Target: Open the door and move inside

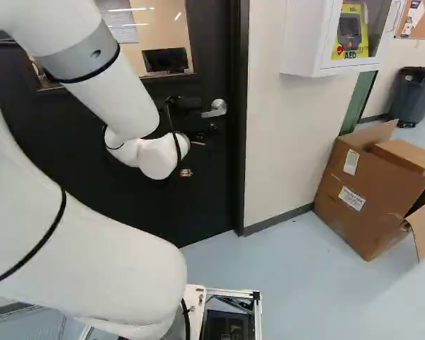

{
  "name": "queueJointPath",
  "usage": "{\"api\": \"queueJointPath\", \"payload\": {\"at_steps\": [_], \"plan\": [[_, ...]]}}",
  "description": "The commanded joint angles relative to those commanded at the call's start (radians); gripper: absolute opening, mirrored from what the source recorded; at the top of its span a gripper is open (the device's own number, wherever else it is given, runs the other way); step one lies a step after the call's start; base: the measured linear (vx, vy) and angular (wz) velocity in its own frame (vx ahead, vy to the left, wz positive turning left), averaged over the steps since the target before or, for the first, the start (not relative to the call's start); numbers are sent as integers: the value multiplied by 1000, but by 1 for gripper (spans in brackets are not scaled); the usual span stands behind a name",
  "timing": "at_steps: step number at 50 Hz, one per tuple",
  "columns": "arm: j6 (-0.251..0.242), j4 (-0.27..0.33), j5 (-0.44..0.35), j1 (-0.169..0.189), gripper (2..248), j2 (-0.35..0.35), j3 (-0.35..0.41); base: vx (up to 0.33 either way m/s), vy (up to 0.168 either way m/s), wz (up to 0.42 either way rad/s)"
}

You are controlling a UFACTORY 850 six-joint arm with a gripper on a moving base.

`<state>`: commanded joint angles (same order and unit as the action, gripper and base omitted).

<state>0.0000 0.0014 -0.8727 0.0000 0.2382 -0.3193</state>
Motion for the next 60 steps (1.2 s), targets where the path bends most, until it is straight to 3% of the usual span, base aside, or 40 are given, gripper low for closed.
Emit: {"api": "queueJointPath", "payload": {"at_steps": [33, 60], "plan": [[0, 96, 0, 7, 247, 22, -57, 0, 0, 0], [0, 197, 0, 26, 247, -17, -152, 0, 0, 0]]}}
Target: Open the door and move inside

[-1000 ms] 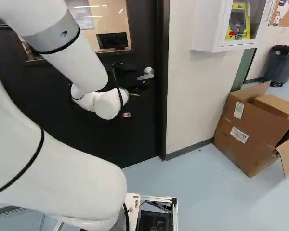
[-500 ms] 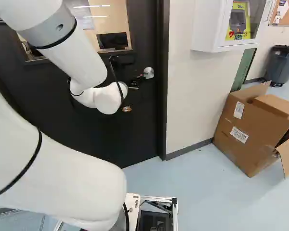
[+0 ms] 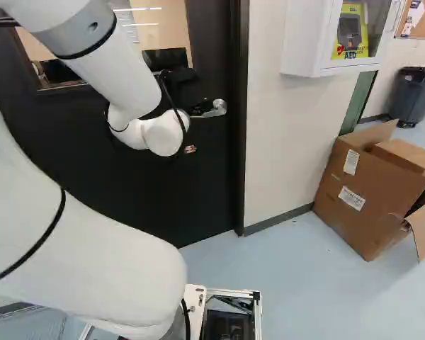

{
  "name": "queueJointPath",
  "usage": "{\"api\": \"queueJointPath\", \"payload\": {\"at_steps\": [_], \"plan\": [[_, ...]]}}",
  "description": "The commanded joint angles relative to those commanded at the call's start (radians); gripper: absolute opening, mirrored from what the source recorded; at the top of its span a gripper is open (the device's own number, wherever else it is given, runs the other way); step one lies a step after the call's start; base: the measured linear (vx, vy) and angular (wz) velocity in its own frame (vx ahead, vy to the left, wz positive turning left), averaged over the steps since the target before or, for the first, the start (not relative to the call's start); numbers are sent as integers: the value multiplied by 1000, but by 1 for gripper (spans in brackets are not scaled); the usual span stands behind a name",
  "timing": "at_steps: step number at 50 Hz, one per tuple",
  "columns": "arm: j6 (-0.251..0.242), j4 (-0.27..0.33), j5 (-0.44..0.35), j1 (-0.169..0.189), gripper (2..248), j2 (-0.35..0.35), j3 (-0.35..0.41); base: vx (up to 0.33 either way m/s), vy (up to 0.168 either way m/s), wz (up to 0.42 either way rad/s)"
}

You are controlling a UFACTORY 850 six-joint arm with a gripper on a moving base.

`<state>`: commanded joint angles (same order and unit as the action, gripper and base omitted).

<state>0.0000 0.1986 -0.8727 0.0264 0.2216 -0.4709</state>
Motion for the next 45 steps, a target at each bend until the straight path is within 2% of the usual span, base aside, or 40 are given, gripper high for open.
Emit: {"api": "queueJointPath", "payload": {"at_steps": [11, 23, 45], "plan": [[0, 38, 0, 0, 247, -27, -47, 0, 0, 0], [0, 46, 0, 1, 247, -55, -78, 0, 0, 0], [0, 46, 0, 3, 247, -83, -79, 0, 0, 0]]}}
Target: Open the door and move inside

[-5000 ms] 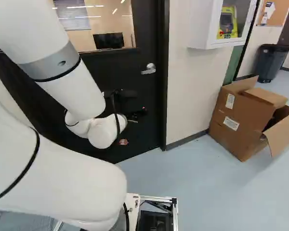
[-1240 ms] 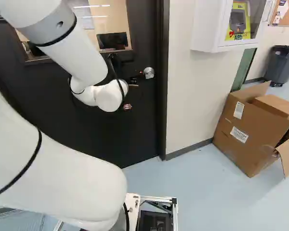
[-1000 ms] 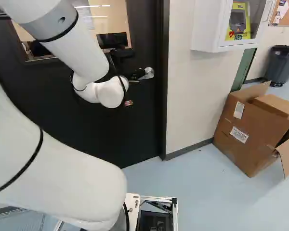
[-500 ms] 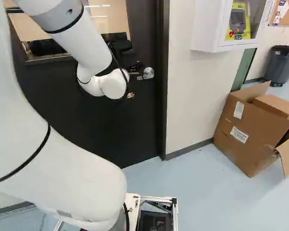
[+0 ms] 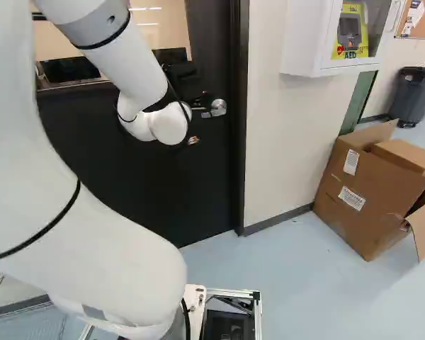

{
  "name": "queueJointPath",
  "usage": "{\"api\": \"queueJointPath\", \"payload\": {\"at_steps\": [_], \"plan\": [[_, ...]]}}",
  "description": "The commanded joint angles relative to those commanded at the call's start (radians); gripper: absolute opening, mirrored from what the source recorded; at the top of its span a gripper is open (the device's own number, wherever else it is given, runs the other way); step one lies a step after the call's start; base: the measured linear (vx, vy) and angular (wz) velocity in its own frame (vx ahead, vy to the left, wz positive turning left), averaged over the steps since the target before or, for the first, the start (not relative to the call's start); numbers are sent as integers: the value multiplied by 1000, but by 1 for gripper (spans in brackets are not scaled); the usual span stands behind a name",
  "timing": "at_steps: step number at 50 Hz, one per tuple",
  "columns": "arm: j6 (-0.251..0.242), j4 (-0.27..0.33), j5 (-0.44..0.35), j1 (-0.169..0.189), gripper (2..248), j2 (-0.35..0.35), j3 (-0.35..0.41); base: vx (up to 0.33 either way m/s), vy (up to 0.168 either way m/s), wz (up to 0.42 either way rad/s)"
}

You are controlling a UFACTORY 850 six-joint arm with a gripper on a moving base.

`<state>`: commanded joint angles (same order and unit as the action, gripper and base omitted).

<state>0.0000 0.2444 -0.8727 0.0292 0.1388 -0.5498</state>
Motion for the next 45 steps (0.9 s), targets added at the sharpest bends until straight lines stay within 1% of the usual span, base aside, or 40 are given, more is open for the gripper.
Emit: {"api": "queueJointPath", "payload": {"at_steps": [45], "plan": [[0, 0, 0, 1, 247, -84, 23, 0, 0, 0]]}}
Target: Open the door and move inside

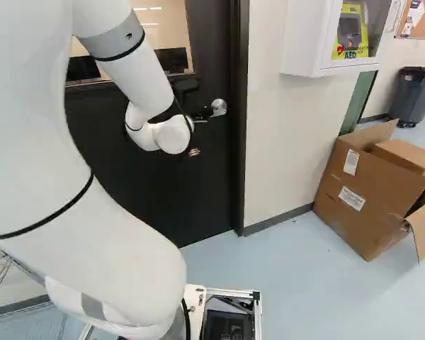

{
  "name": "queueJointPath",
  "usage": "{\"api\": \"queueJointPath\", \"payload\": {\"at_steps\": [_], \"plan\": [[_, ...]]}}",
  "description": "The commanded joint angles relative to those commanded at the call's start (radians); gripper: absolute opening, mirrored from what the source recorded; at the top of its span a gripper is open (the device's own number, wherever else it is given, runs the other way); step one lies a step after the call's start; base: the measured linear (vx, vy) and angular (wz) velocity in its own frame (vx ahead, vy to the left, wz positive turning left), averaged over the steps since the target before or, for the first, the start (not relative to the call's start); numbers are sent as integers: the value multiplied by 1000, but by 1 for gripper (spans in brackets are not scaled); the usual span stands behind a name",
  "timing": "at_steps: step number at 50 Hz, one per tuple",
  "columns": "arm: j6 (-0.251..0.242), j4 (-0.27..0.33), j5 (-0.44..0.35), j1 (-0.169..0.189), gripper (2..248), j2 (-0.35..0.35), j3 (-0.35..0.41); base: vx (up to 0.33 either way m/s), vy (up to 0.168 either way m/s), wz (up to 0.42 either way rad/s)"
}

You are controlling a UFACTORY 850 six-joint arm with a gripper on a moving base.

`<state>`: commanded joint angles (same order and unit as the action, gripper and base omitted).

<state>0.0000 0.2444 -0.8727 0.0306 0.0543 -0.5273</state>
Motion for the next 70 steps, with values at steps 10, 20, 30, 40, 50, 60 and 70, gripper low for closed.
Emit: {"api": "queueJointPath", "payload": {"at_steps": [10, 20, 30, 40, 50, 60, 70], "plan": [[0, 0, 0, 0, 247, -19, 5, 0, 0, 0], [0, 0, 0, 0, 247, -40, 8, 0, 0, 0], [0, 0, 0, 0, 247, -61, 11, 0, 0, 0], [0, 0, 0, 0, 247, -83, 13, 0, 0, 0], [0, 0, 0, 0, 247, -106, 13, 0, 0, 0], [0, 0, 0, 0, 247, -127, 18, 0, 0, 0], [0, 0, 0, 1, 247, -131, 39, 0, 0, 0]]}}
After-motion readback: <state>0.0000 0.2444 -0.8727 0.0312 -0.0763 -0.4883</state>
